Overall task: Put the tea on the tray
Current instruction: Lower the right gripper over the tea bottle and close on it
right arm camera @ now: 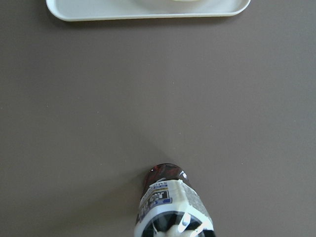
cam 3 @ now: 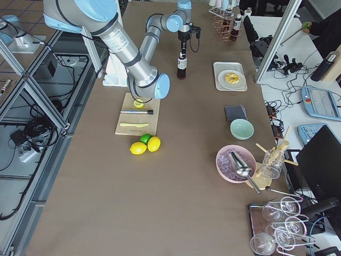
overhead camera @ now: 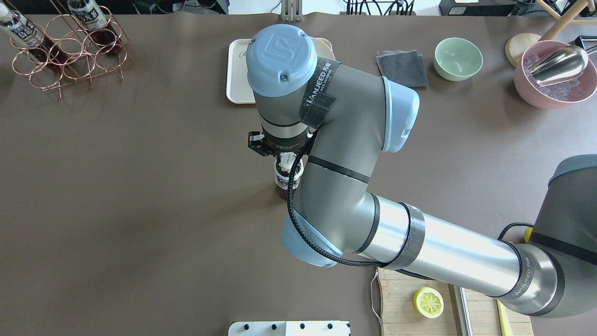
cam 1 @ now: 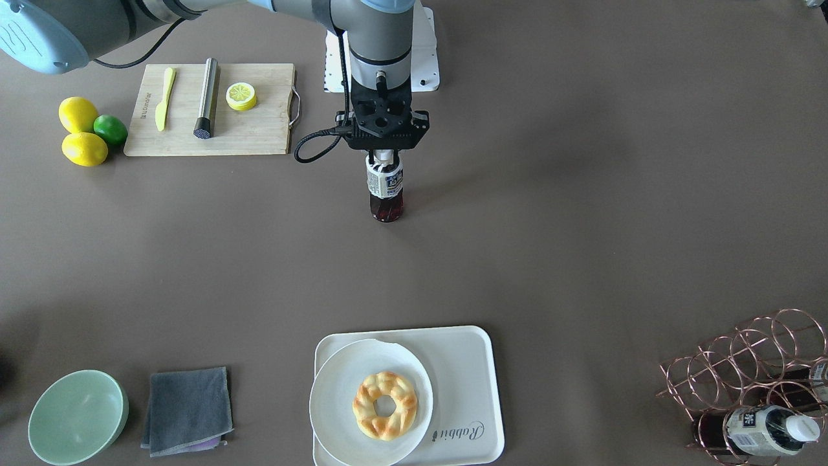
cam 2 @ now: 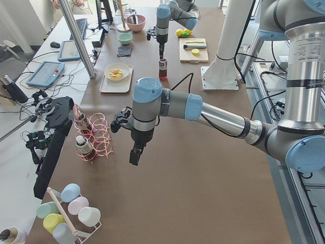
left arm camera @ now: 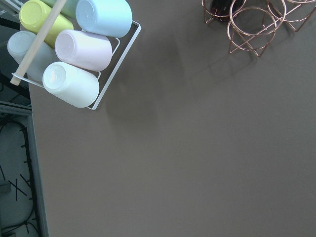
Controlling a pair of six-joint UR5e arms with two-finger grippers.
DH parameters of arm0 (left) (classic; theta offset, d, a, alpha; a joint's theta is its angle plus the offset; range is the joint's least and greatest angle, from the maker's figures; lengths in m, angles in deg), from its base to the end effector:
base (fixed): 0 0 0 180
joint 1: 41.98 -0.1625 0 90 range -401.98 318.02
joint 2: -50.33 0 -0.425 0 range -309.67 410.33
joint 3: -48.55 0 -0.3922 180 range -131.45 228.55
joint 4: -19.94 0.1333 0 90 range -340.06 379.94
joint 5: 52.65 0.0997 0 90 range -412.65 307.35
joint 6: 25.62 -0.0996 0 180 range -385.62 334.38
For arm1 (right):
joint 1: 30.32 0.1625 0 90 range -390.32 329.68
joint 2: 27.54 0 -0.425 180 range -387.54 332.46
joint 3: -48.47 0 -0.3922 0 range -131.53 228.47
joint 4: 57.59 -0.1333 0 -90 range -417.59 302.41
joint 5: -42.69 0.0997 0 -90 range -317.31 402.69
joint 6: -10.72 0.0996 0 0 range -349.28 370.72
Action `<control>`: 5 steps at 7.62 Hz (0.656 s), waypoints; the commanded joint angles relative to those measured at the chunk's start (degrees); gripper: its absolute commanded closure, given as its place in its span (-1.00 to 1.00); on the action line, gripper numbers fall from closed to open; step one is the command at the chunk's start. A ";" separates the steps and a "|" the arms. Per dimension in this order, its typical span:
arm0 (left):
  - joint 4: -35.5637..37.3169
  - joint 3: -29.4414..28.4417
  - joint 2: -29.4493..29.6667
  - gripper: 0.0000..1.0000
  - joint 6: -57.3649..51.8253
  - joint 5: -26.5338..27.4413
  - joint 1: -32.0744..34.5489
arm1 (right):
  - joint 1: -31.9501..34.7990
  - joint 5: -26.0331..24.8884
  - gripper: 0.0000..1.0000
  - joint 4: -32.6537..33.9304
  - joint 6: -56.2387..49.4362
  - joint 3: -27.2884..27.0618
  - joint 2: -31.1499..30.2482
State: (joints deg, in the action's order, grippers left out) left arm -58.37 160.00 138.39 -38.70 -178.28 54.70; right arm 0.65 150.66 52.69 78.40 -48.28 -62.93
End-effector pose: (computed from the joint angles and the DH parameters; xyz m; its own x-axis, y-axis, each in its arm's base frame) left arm -0.1289 -0.4532 0.5229 0.8214 0.2073 -0.5314 -0.0725 0.9620 0.2631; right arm -0.5233 -0.4337 0.0703 0.7178 0.0095 0.6962 -0.0465 0.9983 0.0344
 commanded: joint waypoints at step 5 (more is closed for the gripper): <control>0.00 -0.10 0.10 -0.96 0.16 -0.05 0.00 | -0.04 0.57 0.94 1.33 0.17 -2.04 -0.12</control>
State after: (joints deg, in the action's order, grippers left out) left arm -58.37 159.91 138.48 -38.59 -178.33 54.70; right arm 0.61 151.18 54.00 78.57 -50.32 -62.99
